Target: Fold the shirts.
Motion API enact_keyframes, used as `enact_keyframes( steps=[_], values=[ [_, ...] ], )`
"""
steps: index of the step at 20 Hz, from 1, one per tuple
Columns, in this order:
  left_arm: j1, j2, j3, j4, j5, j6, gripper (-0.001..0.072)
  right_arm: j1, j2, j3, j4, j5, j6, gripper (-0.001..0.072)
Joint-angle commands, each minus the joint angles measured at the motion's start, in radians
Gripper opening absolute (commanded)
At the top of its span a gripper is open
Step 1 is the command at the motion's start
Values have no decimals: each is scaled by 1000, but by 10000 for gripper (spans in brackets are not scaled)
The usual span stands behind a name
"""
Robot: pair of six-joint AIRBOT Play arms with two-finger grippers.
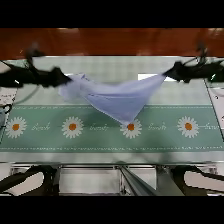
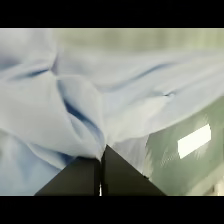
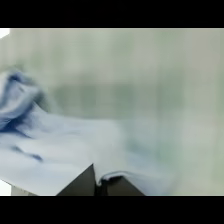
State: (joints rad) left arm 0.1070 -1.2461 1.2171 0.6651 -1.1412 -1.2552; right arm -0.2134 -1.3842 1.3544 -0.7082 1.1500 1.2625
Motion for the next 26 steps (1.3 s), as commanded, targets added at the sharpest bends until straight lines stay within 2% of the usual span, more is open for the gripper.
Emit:
enact_keyframes(
  steps=[1,5,8,14,19,23,26],
  values=[
    [78,62,377,-7,-34,-39,26,10,155,367,-183,50,105,24],
    [108,118,743,8,-34,-79,26,10,305,700,-301,111,163,24],
    [115,215,845,51,-19,-85,26,10,459,713,-326,143,162,24],
    [137,495,844,279,-49,-87,26,9,676,713,-437,254,199,24],
    [137,632,814,472,-170,-209,26,9,732,713,-496,454,268,24],
    [135,674,654,472,-257,-243,26,9,738,687,-518,500,303,24],
    [135,662,448,391,-292,-242,26,9,738,520,-506,534,327,24]
  ],
)
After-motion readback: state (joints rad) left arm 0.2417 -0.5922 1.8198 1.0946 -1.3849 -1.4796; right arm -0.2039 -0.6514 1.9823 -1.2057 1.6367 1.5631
